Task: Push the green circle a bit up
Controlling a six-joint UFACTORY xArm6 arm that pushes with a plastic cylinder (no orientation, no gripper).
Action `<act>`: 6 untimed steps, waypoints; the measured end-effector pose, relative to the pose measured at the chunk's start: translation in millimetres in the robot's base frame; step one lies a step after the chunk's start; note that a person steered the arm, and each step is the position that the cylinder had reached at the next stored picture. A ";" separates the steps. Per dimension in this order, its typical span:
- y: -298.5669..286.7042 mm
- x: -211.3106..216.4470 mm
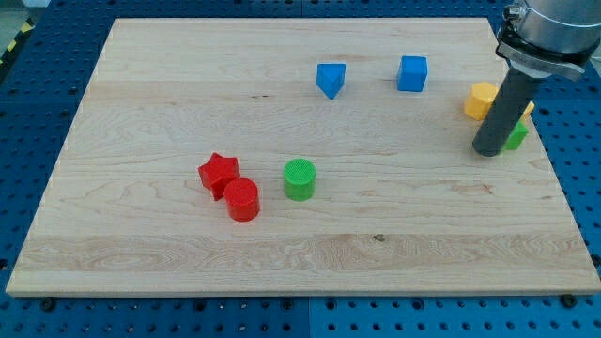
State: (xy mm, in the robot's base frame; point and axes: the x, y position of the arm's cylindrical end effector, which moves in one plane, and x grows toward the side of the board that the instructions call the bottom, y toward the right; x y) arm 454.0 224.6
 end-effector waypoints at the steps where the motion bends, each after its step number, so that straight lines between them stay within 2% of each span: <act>1: -12.4 6.0; 2: -74.7 24.0; 3: -137.1 59.0; 4: -172.2 103.6; 5: -222.1 110.4; 6: -238.0 68.3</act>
